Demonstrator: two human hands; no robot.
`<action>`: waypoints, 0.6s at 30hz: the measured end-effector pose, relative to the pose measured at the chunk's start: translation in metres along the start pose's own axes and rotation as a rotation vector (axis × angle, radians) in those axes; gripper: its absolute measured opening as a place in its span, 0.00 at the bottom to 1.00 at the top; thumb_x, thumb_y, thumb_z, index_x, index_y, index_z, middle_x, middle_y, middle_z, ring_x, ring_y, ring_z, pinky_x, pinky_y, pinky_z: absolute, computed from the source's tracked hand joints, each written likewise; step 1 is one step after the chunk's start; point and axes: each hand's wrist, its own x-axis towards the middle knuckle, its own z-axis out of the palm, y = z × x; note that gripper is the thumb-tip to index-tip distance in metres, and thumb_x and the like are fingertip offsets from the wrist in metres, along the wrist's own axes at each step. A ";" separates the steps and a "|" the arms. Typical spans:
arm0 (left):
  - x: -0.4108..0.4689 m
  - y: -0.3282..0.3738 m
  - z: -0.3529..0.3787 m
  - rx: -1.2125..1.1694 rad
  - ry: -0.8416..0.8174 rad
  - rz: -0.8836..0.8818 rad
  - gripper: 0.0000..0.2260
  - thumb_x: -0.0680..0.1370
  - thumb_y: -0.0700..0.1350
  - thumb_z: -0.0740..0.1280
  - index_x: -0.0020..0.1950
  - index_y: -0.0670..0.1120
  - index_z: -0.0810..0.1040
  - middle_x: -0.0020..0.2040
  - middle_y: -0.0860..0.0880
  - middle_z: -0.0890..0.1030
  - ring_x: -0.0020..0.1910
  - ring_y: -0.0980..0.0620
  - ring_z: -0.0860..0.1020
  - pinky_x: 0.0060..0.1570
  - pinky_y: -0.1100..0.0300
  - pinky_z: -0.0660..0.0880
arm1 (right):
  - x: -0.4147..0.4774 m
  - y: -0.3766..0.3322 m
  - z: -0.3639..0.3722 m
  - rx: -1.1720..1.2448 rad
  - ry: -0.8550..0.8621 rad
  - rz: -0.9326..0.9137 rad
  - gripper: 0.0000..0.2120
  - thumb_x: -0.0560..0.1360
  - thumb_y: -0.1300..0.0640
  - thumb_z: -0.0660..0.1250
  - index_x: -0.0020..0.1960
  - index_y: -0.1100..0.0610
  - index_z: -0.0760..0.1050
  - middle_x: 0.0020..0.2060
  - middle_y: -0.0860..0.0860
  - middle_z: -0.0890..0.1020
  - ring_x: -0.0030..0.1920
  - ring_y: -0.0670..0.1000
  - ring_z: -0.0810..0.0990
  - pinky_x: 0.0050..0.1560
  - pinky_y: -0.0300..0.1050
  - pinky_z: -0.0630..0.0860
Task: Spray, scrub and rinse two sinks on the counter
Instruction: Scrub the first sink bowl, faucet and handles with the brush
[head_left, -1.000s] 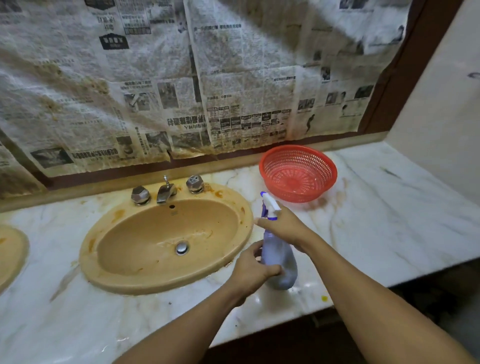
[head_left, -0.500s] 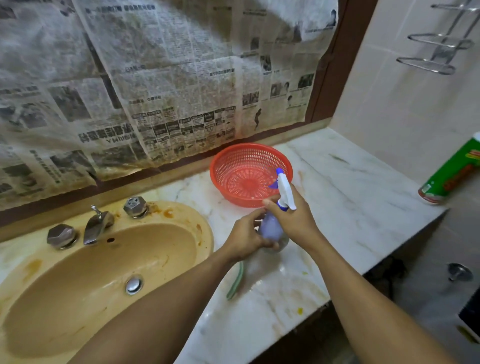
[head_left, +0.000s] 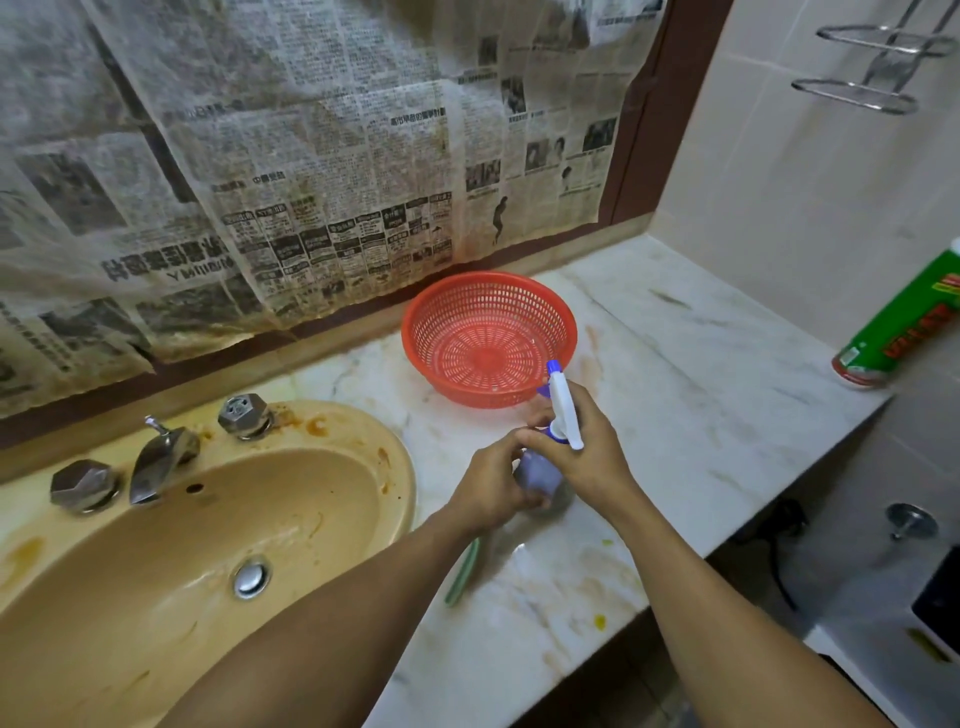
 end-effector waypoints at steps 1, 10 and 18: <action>-0.003 -0.002 -0.001 0.019 0.005 -0.002 0.30 0.64 0.36 0.78 0.58 0.62 0.78 0.61 0.62 0.82 0.58 0.59 0.80 0.56 0.63 0.76 | -0.003 0.002 0.000 -0.001 -0.009 -0.001 0.29 0.71 0.54 0.79 0.68 0.41 0.72 0.53 0.41 0.83 0.55 0.46 0.82 0.56 0.43 0.79; -0.095 -0.037 -0.058 0.163 0.309 -0.074 0.22 0.76 0.40 0.75 0.68 0.54 0.77 0.65 0.59 0.78 0.61 0.60 0.78 0.56 0.61 0.78 | -0.062 0.026 0.014 -0.112 0.340 0.149 0.33 0.71 0.58 0.78 0.71 0.51 0.67 0.62 0.47 0.71 0.64 0.50 0.72 0.63 0.50 0.75; -0.198 -0.059 -0.092 0.206 0.503 -0.240 0.16 0.78 0.45 0.73 0.63 0.58 0.77 0.61 0.61 0.78 0.59 0.61 0.78 0.52 0.61 0.76 | -0.108 0.031 0.056 -0.182 0.212 0.187 0.13 0.75 0.58 0.73 0.53 0.54 0.70 0.45 0.51 0.76 0.48 0.55 0.78 0.45 0.44 0.74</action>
